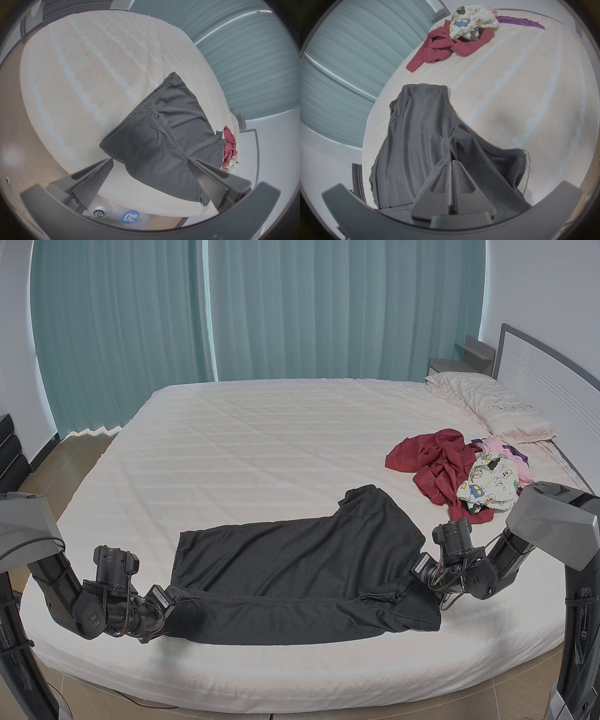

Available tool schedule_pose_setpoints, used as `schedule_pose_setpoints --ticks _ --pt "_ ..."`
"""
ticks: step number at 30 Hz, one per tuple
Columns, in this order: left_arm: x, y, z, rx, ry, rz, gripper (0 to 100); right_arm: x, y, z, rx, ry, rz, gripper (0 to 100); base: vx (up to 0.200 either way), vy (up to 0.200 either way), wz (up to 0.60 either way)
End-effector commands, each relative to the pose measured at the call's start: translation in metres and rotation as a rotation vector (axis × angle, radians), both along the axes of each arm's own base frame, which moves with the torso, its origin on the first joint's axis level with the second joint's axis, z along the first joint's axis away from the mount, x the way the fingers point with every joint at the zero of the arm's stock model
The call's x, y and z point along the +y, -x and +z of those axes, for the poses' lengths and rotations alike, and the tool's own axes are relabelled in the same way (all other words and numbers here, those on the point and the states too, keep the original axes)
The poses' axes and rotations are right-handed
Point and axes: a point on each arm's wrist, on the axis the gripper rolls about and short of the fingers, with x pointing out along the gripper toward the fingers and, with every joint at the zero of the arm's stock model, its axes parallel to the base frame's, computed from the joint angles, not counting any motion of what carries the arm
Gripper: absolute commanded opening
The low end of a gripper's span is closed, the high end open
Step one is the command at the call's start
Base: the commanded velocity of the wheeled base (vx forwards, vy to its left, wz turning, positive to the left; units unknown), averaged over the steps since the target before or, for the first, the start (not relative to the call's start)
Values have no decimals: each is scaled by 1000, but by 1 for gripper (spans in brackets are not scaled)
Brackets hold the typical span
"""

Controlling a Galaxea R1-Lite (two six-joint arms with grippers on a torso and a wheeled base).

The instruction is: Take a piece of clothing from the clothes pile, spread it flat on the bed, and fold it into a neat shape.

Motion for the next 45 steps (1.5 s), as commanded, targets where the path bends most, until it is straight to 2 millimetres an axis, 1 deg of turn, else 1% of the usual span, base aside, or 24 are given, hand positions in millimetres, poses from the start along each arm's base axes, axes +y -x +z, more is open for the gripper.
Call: schedule_pose_setpoints --ticks 1,2,4,5,10,13,15,16,21,22,27,28,31,35,41,45 --pt "0 0 -1 2 0 0 100 -2 4 20 -38 -12 7 0 0 0 0" --pt "0 0 -1 2 0 0 100 -2 6 24 -45 -13 8 0 0 0 0" --pt "0 0 -1 2 0 0 100 -2 6 24 -45 -13 8 0 0 0 0" --pt "0 0 -1 2 0 0 100 -3 9 37 -67 -19 11 0 0 0 0" --pt "0 0 -1 3 1 -1 100 -3 16 50 -46 -5 26 0 0 0 0" --pt "0 0 -1 3 1 -1 100 -5 15 45 -34 5 36 0 0 0 0" --pt "0 0 -1 3 1 -1 100 -7 12 31 -2 5 38 0 0 0 0" --pt "0 0 -1 3 1 -1 100 -8 10 26 3 2 39 100 0 0 0" --pt "0 0 -1 4 2 0 100 -5 11 20 -4 -45 75 100 0 0 0" --pt "0 0 -1 3 1 1 100 -4 12 14 -1 -48 83 100 0 0 0" --pt "0 1 -1 5 1 1 100 -5 2 13 -33 -63 72 100 0 0 0" --pt "0 1 -1 5 1 1 100 -6 -3 16 -44 -67 67 100 0 0 0" --pt "0 1 -1 7 1 1 100 -5 -9 18 -61 -70 65 100 0 0 0" --pt "0 2 -1 8 1 1 100 0 -14 12 -48 -64 71 100 0 0 0" --pt "0 2 -1 8 1 1 100 1 -16 5 -20 -51 68 100 0 0 0" --pt "0 2 -1 8 1 1 100 1 -16 -4 0 -34 64 100 0 0 0"
